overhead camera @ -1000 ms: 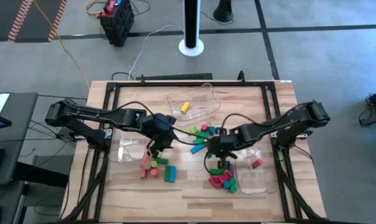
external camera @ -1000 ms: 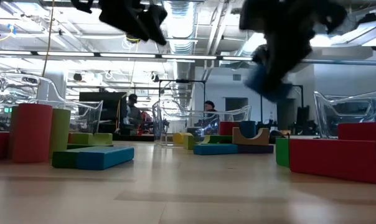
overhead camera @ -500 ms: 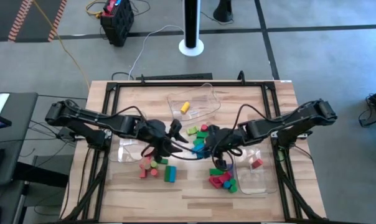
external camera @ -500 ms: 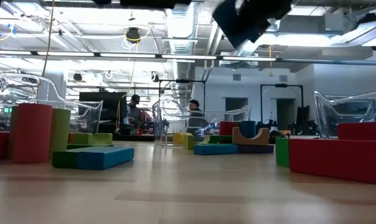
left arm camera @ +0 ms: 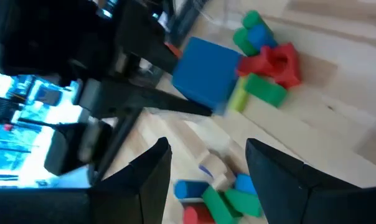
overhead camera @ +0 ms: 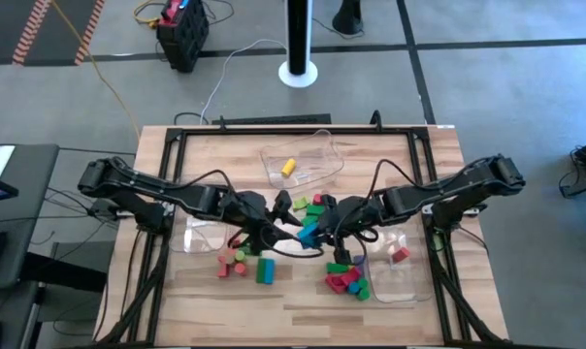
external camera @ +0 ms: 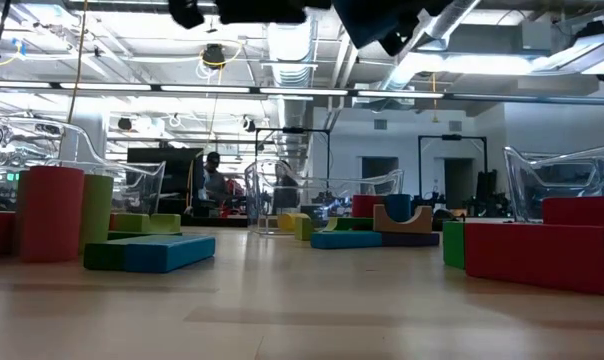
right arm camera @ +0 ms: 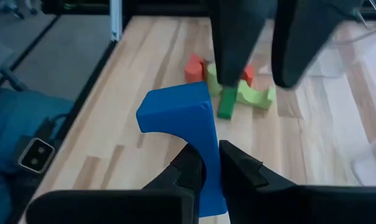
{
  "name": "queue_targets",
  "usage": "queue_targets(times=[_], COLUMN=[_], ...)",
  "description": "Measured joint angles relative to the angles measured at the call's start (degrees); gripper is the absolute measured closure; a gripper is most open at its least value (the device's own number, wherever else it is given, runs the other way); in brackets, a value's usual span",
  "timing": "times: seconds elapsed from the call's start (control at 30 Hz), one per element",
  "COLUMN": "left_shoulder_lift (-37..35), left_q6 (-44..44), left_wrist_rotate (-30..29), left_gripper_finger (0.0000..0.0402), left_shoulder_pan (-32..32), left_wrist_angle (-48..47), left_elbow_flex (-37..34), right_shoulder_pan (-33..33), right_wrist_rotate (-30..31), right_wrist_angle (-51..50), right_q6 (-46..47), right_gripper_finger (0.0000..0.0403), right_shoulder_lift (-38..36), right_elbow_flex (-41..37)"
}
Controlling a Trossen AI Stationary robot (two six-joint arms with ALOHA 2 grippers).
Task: Sort blocks by size
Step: Put the blue arch block into the left transparent bin
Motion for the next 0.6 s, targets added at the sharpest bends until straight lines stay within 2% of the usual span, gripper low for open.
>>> queue_targets(times=[0.17,0.6], left_shoulder_lift=[0.04,1.86], left_q6=[2.20,4.93], left_wrist_rotate=[-0.55,2.50], left_gripper_finger=[0.0200,0.0200], left_shoulder_pan=[-0.56,-1.43], left_wrist_angle=[3.62,0.81], left_elbow_flex=[0.00,0.00], right_shoulder_pan=[0.00,-2.48], right_wrist_rotate=[-0.14,-5.89], right_wrist_angle=[-0.86,4.52], right_q6=[-0.01,-0.85], right_gripper_finger=[0.0332,0.0332], right_shoulder_lift=[0.25,4.58], right_elbow_flex=[0.00,0.00])
